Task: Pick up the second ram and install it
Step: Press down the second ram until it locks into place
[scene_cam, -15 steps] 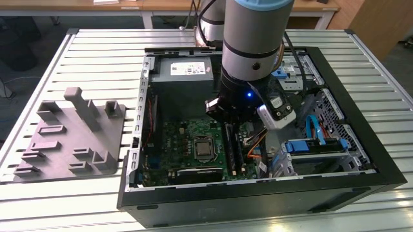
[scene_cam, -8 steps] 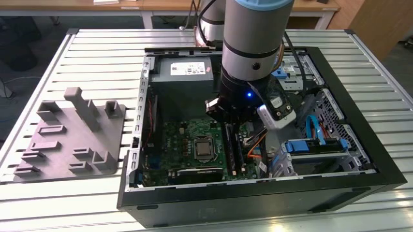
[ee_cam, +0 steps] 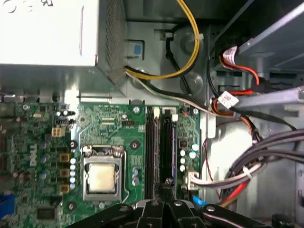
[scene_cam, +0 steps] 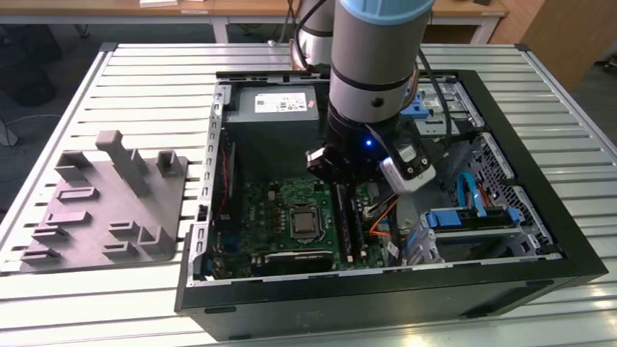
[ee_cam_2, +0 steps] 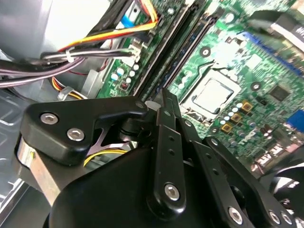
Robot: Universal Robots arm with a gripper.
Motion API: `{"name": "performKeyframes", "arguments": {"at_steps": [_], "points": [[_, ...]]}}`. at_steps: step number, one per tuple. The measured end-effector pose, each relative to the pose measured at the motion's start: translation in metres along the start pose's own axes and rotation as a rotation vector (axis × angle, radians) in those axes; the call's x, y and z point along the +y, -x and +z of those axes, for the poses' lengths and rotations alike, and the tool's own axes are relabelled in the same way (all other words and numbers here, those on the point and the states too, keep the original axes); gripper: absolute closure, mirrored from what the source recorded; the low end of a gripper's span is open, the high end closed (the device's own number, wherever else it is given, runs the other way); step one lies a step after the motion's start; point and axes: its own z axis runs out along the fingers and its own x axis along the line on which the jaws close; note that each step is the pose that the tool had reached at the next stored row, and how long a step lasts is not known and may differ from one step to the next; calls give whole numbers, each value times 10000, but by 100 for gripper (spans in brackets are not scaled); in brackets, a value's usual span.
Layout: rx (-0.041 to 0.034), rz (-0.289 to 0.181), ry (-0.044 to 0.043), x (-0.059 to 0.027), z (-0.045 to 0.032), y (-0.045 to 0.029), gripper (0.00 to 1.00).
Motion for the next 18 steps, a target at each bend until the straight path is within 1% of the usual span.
{"name": "performKeyframes", "arguments": {"at_steps": [5,9,18], "points": [[-4,1,21,122,90,-19,90],[-8,1,68,199,151,-44,90],[-6,-50,66,402,292,-49,90]]}}
